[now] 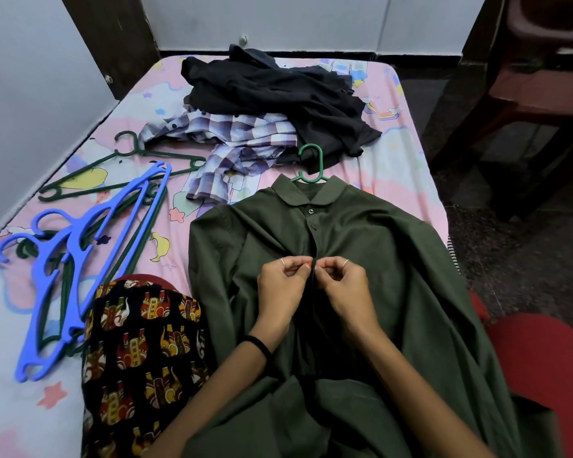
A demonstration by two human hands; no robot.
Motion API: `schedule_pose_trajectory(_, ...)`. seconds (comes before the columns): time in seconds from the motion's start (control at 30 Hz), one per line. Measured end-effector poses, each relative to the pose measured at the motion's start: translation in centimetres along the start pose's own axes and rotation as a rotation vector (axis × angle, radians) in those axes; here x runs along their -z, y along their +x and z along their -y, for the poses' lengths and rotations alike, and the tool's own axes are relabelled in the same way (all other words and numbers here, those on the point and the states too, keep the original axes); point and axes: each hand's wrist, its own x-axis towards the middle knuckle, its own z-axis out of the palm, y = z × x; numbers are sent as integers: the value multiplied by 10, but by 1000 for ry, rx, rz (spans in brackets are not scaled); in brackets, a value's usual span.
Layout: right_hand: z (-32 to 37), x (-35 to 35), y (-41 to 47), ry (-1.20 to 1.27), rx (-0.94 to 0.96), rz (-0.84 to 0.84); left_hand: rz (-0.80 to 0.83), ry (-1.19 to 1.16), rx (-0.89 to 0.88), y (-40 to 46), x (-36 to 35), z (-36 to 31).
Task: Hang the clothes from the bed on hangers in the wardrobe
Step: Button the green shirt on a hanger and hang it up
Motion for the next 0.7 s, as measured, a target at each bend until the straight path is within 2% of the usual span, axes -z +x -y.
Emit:
schedule_pose_trajectory(0.2, 3, -3, -2, -205, 121, -84, -14, 46, -19, 0, -5, -3)
schedule_pose_trajectory(0.37, 6, -2, -6, -151, 151, -77, -58, -48, 47, 3, -7, -6)
schedule_pose_trajectory(0.6, 21, 11, -2, 411, -163, 156, 89, -372, 203, -1, 0, -14)
schedule_pose_trajectory(0.7, 25, 12, 0, 577, -288, 186, 131, -440, 226, 1, 3, -21)
